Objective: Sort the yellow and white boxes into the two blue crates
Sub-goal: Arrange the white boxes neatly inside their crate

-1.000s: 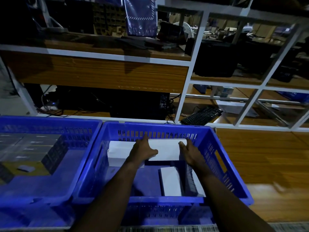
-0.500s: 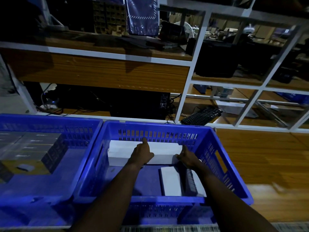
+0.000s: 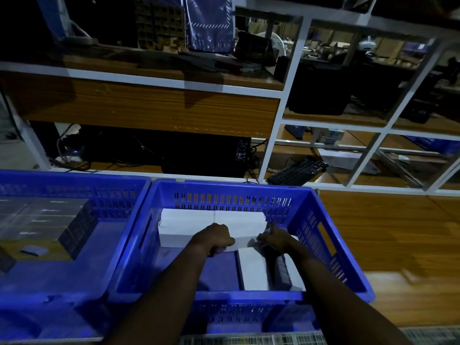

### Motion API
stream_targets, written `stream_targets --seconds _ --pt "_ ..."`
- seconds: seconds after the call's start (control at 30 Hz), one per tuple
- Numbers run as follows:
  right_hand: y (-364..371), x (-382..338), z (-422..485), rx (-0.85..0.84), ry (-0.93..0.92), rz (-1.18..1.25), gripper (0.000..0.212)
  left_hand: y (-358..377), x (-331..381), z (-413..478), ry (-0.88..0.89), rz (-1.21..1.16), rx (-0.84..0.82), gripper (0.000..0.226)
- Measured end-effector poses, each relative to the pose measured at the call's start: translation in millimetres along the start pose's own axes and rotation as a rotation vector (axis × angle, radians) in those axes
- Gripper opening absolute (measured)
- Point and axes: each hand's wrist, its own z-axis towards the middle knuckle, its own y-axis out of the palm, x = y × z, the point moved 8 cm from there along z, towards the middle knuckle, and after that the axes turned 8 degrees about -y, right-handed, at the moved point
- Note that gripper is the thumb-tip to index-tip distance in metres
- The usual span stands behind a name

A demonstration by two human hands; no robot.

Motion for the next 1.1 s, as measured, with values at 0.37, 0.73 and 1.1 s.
stream_targets --seconds 0.37,0.73,1.1 --pt "-18 3 -4 0.151 0.000 -0.018 0.028 14 -8 1 -0.020 0.194 -0.107 0.033" --pt "-14 -11 -13 0.109 0.037 -0.025 0.037 12 -5 6 0.004 0.233 -0.064 0.038" --pt "-43 -24 -33 0.195 -0.043 -0.114 0.037 4 17 -7 0.200 0.069 -0.017 0.029"
